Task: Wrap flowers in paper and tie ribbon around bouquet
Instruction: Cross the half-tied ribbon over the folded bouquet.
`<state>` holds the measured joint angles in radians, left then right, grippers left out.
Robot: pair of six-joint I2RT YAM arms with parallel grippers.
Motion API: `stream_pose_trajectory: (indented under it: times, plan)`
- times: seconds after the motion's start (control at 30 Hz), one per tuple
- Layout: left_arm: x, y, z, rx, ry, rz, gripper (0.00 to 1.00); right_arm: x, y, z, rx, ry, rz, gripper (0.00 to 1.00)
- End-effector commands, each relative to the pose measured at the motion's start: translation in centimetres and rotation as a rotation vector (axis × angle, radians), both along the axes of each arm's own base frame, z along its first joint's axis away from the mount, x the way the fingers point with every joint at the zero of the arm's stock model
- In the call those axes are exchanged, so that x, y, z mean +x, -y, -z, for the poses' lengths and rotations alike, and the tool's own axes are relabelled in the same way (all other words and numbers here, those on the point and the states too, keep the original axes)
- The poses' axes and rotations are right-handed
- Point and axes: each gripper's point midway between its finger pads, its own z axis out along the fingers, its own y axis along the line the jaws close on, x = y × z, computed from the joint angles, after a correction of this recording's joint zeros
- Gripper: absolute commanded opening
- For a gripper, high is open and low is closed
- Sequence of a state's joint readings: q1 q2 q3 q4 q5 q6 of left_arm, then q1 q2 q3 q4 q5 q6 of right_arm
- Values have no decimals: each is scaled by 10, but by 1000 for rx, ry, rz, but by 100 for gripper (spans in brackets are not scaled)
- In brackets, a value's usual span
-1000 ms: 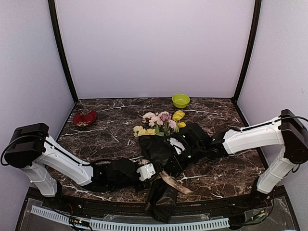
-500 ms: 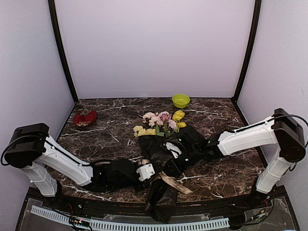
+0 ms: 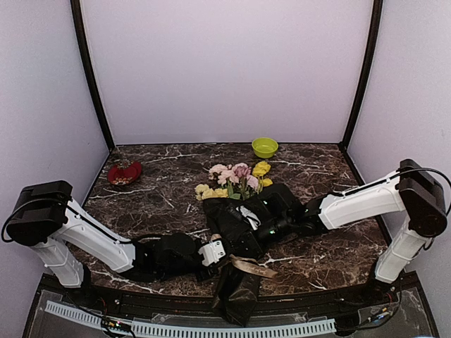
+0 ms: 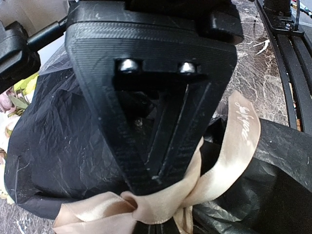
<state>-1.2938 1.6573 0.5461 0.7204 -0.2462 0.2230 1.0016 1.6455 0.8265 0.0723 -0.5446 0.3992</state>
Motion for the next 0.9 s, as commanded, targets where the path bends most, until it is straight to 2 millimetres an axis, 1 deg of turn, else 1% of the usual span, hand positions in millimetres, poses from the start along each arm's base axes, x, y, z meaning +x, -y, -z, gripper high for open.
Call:
stream_pose_trajectory:
  times: [0.0,0.13,0.37,0.53,0.63,0.77,0.87]
  plan:
    - [1,-1,-10,-46,-1,-9,0,-3,-9,-11,68,-5,-23,17]
    - [2,-2,-15,-71,5,-15,0,-6,-9,-10,65,-18,-37,8]
    - [6,-6,-17,-92,4,-32,0,-17,0,-5,41,-34,-80,6]
    - [9,-13,-26,-159,-11,-50,0,-17,2,-1,22,-30,-81,6]
    - [7,-15,-29,-193,-38,-39,0,-16,1,-3,29,-24,-78,8]
    - [-1,-7,-23,-183,-71,13,0,-12,-1,-6,33,-10,-67,12]
    - [-2,-2,-22,-190,-86,23,0,-11,-3,-8,45,-9,-62,14]
